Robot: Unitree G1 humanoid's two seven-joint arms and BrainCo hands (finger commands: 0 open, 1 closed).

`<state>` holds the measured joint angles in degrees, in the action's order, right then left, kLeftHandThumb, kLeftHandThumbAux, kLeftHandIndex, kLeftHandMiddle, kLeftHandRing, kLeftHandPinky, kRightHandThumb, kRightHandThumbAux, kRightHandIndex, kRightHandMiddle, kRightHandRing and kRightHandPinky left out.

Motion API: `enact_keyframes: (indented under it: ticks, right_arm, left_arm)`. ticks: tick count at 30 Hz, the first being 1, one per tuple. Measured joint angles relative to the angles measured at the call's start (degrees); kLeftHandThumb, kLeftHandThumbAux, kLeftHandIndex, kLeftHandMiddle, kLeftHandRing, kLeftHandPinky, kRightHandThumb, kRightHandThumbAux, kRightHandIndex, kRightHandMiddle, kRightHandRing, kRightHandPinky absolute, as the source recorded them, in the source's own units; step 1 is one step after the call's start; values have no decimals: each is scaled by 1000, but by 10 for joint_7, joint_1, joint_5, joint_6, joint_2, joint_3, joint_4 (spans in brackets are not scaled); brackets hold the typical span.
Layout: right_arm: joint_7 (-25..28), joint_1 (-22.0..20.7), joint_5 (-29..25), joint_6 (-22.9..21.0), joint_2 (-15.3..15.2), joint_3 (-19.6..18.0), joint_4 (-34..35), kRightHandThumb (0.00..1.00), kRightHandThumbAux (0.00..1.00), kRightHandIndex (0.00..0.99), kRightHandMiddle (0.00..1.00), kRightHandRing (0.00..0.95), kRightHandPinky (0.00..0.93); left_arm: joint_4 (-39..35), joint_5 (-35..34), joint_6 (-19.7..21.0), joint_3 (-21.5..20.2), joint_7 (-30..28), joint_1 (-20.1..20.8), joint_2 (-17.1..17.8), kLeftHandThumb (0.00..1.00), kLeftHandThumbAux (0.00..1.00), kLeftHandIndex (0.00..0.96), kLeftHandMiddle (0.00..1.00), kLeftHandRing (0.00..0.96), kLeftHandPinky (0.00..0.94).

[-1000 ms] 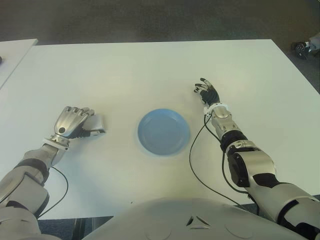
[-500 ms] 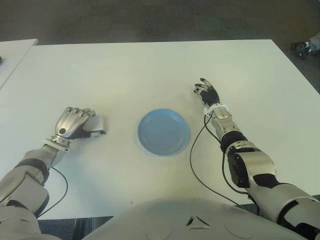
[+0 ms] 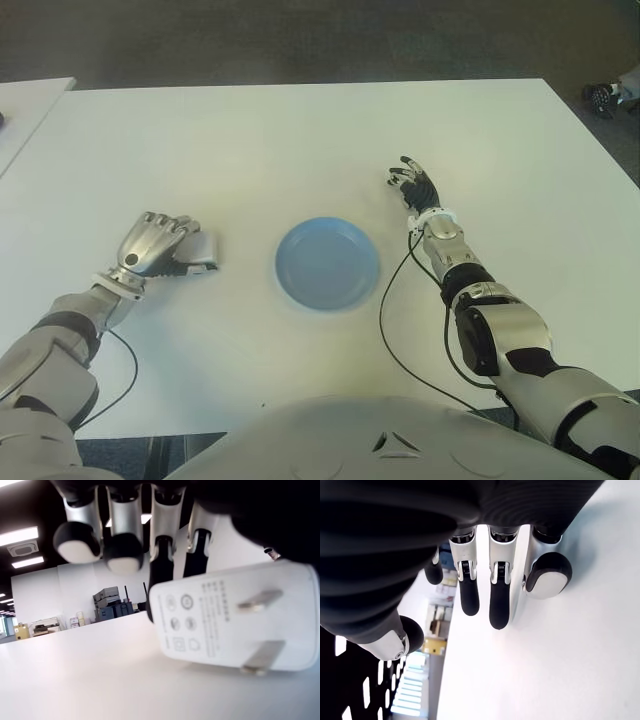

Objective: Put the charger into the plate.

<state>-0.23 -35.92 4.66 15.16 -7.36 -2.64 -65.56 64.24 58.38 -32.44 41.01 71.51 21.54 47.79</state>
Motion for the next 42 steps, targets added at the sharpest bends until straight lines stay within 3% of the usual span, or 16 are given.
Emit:
enact_keyframes:
  ticks: [11,26,34,42]
  right_arm:
    - [2,2,0,12,1,0,-4,65,565,0,238,281,259]
    - [3,2,0,31,2,0,-14,69,554,0,241,284,264]
    - [4,4,0,41,2,0,-18,73,559,0,239,282,257]
    - [7,4,0,50,6,0,-19,72,563,0,237,281,264]
  left_arm:
    - [-117,-30,-13,-69,-67,14,35,418,595,828,915,897,901]
    - [-251,-51,-12,-138,-181,14,41,414,632,820,911,895,895]
    - [-285,-51,13,-150,-230,22,-3,412,657,810,909,891,893]
    - [-284,-50,7,-143,-251,26,-68,423,695,777,888,875,874]
